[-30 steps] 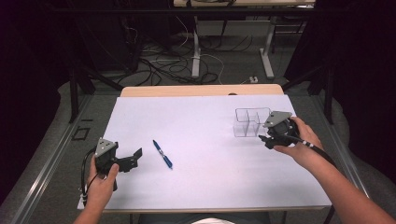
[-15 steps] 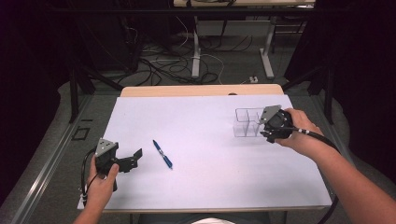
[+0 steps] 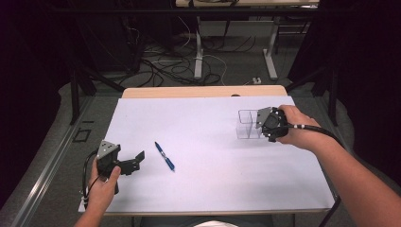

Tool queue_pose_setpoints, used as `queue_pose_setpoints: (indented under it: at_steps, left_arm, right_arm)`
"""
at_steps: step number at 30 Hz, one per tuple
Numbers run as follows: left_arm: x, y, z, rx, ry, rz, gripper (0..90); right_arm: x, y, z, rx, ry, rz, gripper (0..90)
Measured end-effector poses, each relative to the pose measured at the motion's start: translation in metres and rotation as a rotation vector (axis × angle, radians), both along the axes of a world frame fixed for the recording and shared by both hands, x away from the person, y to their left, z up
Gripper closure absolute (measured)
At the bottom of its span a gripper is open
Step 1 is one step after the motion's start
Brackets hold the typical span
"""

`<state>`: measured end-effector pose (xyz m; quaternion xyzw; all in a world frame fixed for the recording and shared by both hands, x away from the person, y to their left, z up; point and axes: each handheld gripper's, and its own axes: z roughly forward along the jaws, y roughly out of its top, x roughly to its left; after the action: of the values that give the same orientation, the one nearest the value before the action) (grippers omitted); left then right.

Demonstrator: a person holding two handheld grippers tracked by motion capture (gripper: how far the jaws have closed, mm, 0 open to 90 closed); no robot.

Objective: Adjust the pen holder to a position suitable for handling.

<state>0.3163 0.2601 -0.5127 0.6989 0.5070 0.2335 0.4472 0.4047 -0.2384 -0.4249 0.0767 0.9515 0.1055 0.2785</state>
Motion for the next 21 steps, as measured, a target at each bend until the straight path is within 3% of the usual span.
queue_pose_setpoints:
  at_steps: [4,5,6,8,9,11,15,21]
  left_arm:
    - [0.000,0.000,0.000,0.001,0.000,-0.001,0.5]
    - [0.000,0.000,0.000,0.001,0.000,-0.002,0.5]
    - [0.000,0.000,0.000,0.001,0.000,-0.002,0.5]
    - [0.000,0.000,0.000,0.002,0.001,-0.004,0.5]
    - [0.000,0.000,0.000,0.002,0.001,-0.004,0.5]
    - [0.001,0.000,-0.001,-0.002,-0.001,-0.001,0.5]
    - [0.001,-0.001,-0.001,-0.001,0.001,-0.005,0.5]
    - [0.001,-0.001,-0.002,-0.002,0.005,-0.004,0.5]
  right_arm:
    - [0.004,0.002,-0.002,-0.007,0.018,0.032,44.0]
    - [0.005,0.003,-0.002,-0.036,0.060,0.027,44.7]
    - [0.009,0.003,-0.004,-0.028,0.051,0.064,44.9]
    - [0.012,0.003,-0.005,-0.033,0.068,0.076,45.5]
    - [0.013,0.004,-0.002,-0.081,0.104,0.058,46.0]
    - [0.015,0.004,-0.002,-0.098,0.115,0.050,47.2]
    - [0.023,0.001,-0.006,-0.064,0.113,0.049,48.8]
    - [0.037,-0.001,-0.011,-0.084,0.128,0.078,53.6]
